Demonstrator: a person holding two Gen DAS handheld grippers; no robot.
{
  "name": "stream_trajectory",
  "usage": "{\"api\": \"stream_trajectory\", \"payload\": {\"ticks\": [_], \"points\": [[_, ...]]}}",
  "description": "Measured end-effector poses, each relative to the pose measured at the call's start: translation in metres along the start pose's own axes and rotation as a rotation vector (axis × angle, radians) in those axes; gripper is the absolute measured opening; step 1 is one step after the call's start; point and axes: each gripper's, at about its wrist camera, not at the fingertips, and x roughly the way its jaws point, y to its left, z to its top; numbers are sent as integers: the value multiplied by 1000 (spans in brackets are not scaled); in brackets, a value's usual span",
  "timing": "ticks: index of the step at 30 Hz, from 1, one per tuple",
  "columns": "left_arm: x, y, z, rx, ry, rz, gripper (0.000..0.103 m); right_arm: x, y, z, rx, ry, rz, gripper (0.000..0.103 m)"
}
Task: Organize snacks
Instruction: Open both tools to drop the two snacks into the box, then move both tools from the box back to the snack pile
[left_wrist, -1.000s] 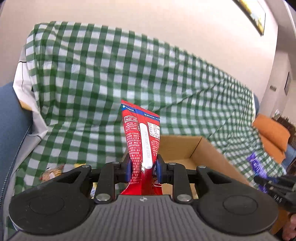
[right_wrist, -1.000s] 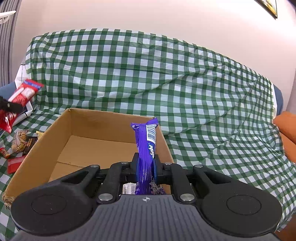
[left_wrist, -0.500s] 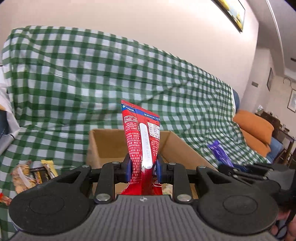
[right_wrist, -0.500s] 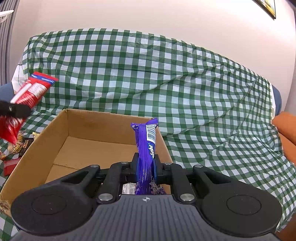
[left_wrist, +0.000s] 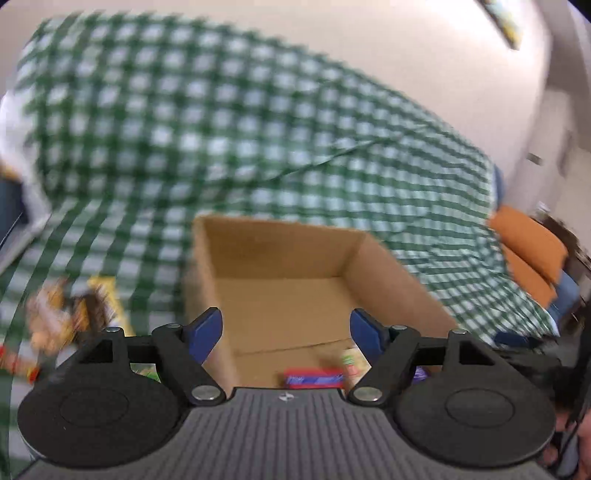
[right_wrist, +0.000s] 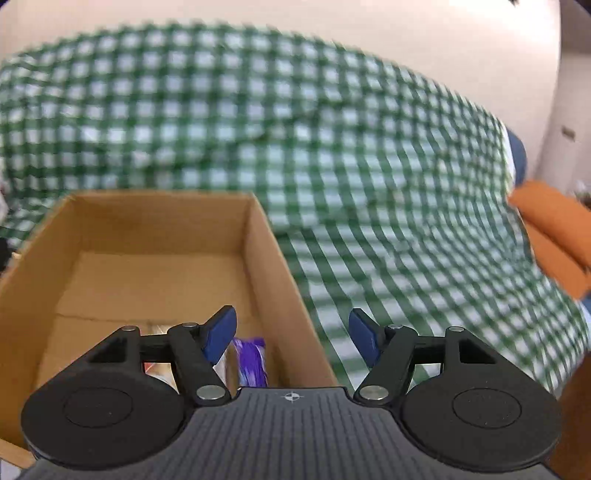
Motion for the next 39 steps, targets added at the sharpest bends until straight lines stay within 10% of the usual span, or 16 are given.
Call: {"api": "stream_trajectory", "payload": {"ticks": [4, 10, 18, 35, 39], "points": [[9, 12, 4, -13, 51, 69, 80, 24, -11, -5, 48, 130, -31, 69], [22, 23, -2, -84, 160, -28, 79, 35, -13, -9, 57, 166, -46, 66], [22, 16, -12, -40, 185, -50, 78, 32, -15, -13, 71, 189, -28, 24], [23, 12, -14, -9, 180, -94, 75, 18, -5, -17, 37, 146, -153, 26], [16, 18, -10, -15, 139, -69, 74, 4, 4, -12, 36, 70, -136, 48]]}}
